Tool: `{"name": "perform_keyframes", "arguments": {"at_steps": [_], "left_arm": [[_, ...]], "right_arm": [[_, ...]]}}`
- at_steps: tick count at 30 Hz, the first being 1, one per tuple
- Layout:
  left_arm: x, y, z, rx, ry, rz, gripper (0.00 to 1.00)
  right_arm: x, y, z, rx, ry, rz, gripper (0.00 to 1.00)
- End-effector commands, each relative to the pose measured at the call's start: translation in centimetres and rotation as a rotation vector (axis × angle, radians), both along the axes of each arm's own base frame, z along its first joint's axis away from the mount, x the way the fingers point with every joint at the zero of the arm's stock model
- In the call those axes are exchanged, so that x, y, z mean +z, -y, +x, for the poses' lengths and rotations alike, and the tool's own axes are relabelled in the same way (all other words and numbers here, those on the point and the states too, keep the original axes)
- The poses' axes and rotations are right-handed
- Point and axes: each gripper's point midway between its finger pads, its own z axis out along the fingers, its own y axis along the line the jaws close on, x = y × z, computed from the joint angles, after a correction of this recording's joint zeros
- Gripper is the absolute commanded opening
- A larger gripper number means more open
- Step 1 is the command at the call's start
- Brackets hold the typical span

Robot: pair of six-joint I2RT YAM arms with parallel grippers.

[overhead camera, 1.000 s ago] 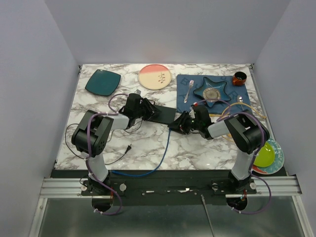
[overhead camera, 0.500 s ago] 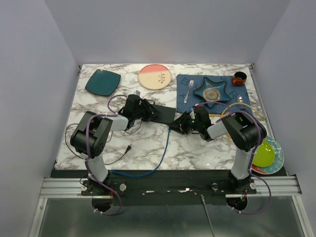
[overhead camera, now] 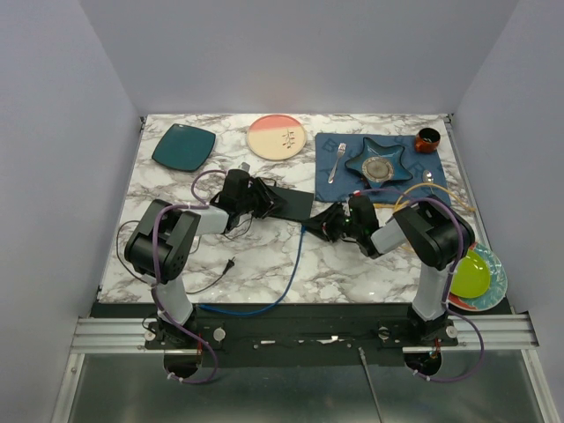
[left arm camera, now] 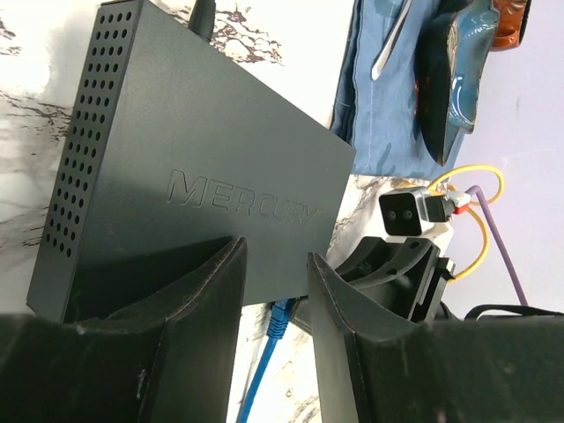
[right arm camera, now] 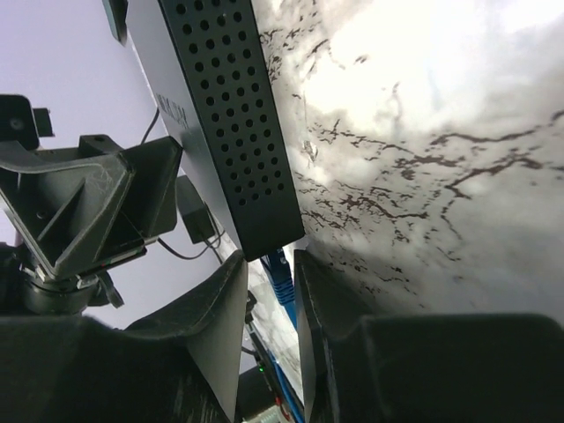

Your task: Pull the plug from the switch port

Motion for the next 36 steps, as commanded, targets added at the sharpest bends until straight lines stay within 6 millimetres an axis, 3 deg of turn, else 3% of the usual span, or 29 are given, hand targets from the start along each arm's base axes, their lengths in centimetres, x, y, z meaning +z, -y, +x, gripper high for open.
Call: {"name": "perform_keyframes", "arguments": {"at_steps": [1,8,17,22,30,36], "left_arm": [[0.3,-0.3,-0.7,-0.009,0.000,0.000,0.48],[0.4,-0.3,-0.8,-0.008,0.001,-0.004,0.48],[0.4,-0.4,-1.1,-0.009,0.000,-0.010,0.48],[1.6,-0.1,-1.7,-0.009,0.002,-0.065,0.48],[2.7,1.5,-4.8,-0.057,0.022,-0.104,0.48],[0.7,3.0,-6.1,-0.087,-0.019,-0.083,0.48]], "right_arm": [[-2.1,0.9,0.0,-0.066,-0.041,-0.043,0.34],[-2.2,1.1,0.2,-0.086,-0.041,-0.041,0.30],[-2.6,1.1,-0.1,-0.073,-0.035,-0.046,0.12],[-3.1,1.2,-0.6,-0.055,-0.033,-0.065,0.01],[-3.6,1.4,-1.0,-0.036,-0.037,-0.089,0.01],[-3.7,1.4,-1.1,-0.018,-0.028,-0.100,0.01]]}}
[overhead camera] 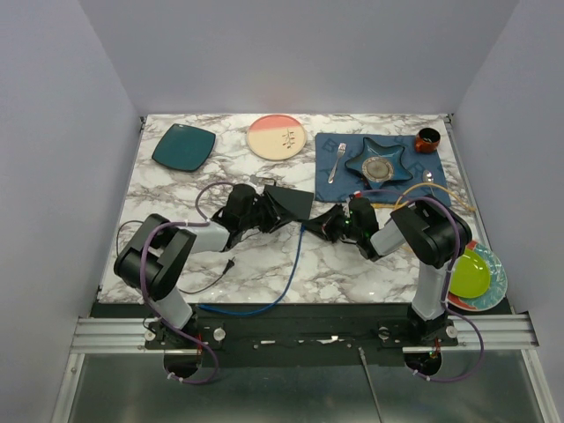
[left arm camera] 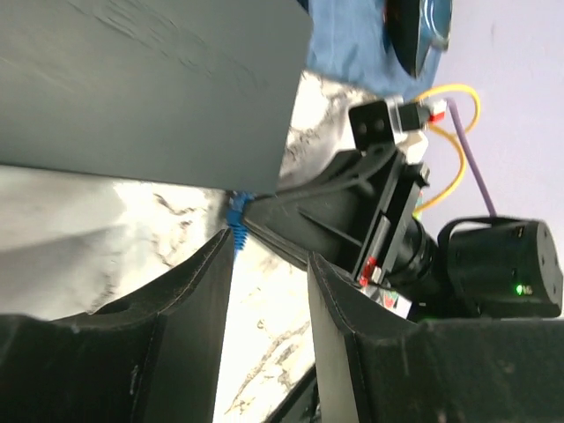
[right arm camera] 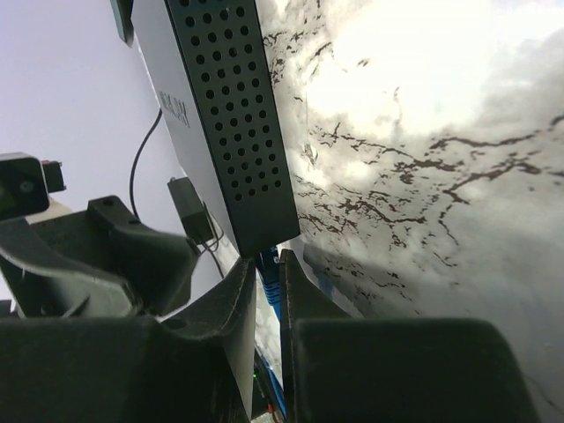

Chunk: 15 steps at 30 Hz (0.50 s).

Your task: Pull the plug from the switch port

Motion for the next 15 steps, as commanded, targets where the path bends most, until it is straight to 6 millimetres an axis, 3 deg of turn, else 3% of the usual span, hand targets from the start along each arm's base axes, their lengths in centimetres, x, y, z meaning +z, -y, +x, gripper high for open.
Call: {"name": "perform_keyframes", "arguments": {"at_steps": [1,6,15], "left_arm": [[-1.2,0.7,-0.5,-0.007,-0.028,-0.001,0.47],[-3.4,0.7,0.5,0.027,-0.090,0.039,0.47],[-4.0,1.4,2.4,0.062,-0.111,0.039,0.46]], "right_arm": [[-3.3,1.1,-1.2,-0.005,-0.063,-0.099,0.01],[-3.3,1.0,-1.3,0.023,-0.053,-0.115,0.01],[-4.1,1.1,-2.5,0.073,-0.059,-0.131,0.01]]}}
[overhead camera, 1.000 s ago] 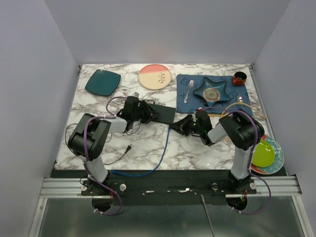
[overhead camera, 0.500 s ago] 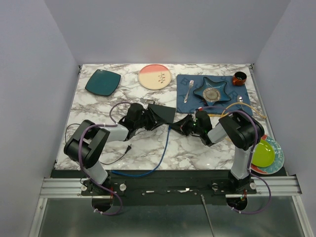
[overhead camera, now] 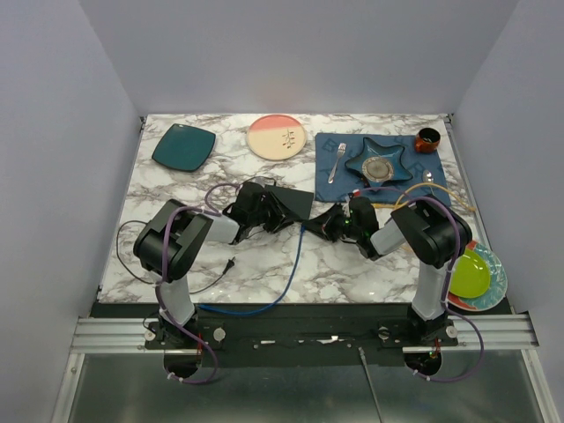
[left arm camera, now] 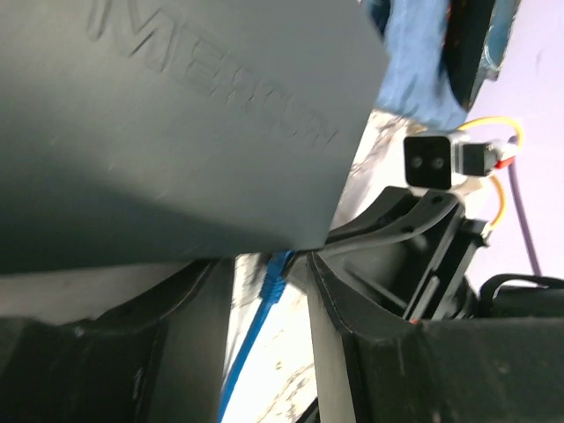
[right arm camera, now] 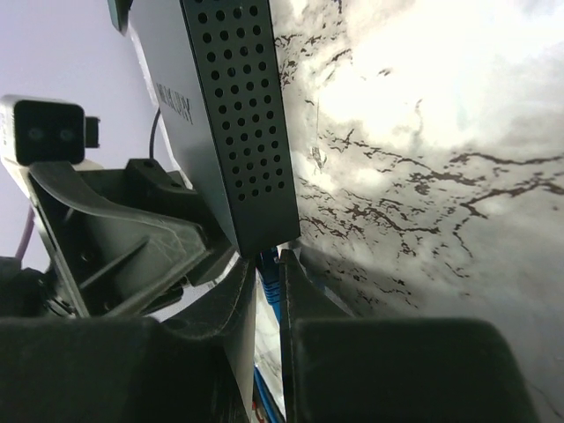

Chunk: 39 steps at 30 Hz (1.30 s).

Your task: Pull the plug from the switch port

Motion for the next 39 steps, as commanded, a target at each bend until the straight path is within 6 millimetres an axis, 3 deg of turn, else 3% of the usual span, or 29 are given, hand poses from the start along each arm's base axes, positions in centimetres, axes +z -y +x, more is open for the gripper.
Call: {"name": "perform_keyframes", "arguments": {"at_steps": [1,14,18,19,21,22,23,25,26,27,28,29,30,31,32,34,35,36,38,39], "left_arm": [[-0.2,0.0,1.3,0.044,-0.009,0.008,0.46],[1.3,0.5,2.5,0.059,0.015,-0.012,0.47],[2.6,-0.1,2.6,0.066,0.043,-0.023,0.46],[3.3,-0.6,2.8,0.075,0.058,-0.027,0.47],[5.4,-1.4,2.8,0.078,0.112,-0.017,0.47],[6.1,-2.2,3.1,0.095,0.139,0.008,0.47],[8.8,-2.7,3.1,0.101,0.198,0.008,0.47],[9.6,-4.2,2.4,0.100,0.231,0.089,0.47],[12.1,-5.1,2.3,0.132,0.292,0.098,0.48],[11.9,-5.9,1.6,0.139,0.284,0.132,0.48],[12.5,-6.4,1.2,0.143,0.308,0.148,0.48],[14.4,-7.2,0.8,0.169,0.357,0.143,0.49],[14.2,-7.7,0.1,0.172,0.348,0.158,0.49],[14.6,-8.2,-0.3,0.179,0.361,0.159,0.50],[15.7,-8.6,-0.9,0.186,0.387,0.148,0.50],[15.4,-9.2,-1.8,0.189,0.380,0.157,0.50],[16.0,-9.4,-2.2,0.194,0.395,0.148,0.50],[15.4,-9.6,-2.7,0.190,0.382,0.152,0.50],[15.6,-9.8,-3.3,0.197,0.385,0.131,0.50],[15.1,-9.8,-3.7,0.194,0.372,0.127,0.50]], "right_arm": [[-3.8,1.1,-2.4,0.040,-0.091,-0.104,0.01],[-4.2,-0.3,-5.6,0.201,-0.092,-0.085,0.01],[-2.9,0.3,-5.9,0.195,-0.042,-0.105,0.01],[-0.9,0.2,-5.4,0.191,0.015,-0.103,0.01],[0.1,0.9,-4.8,0.199,0.053,-0.209,0.01],[2.8,0.8,-4.1,0.199,0.132,-0.234,0.01],[3.2,1.7,-3.2,0.196,0.199,-0.335,0.01],[4.8,3.0,-2.9,0.198,0.213,-0.467,0.01],[7.0,4.1,-2.1,0.166,0.295,-0.529,0.01],[7.1,5.4,-2.8,0.170,0.269,-0.594,0.01],[9.1,5.7,-2.1,0.150,0.309,-0.617,0.01],[10.0,6.8,-1.7,0.128,0.346,-0.677,0.01],[11.8,7.7,-2.4,0.122,0.367,-0.699,0.01],[14.1,8.1,-1.9,0.094,0.410,-0.712,0.01],[15.4,8.9,-2.0,0.081,0.441,-0.752,0.01],[18.0,10.5,-3.0,0.056,0.464,-0.789,0.01],[20.6,11.4,-2.6,0.005,0.503,-0.813,0.01],[21.1,12.4,-3.2,-0.001,0.486,-0.848,0.01],[25.5,14.0,-3.2,-0.087,0.549,-0.874,0.01],[26.2,14.8,-3.6,-0.099,0.544,-0.899,0.00]]}}
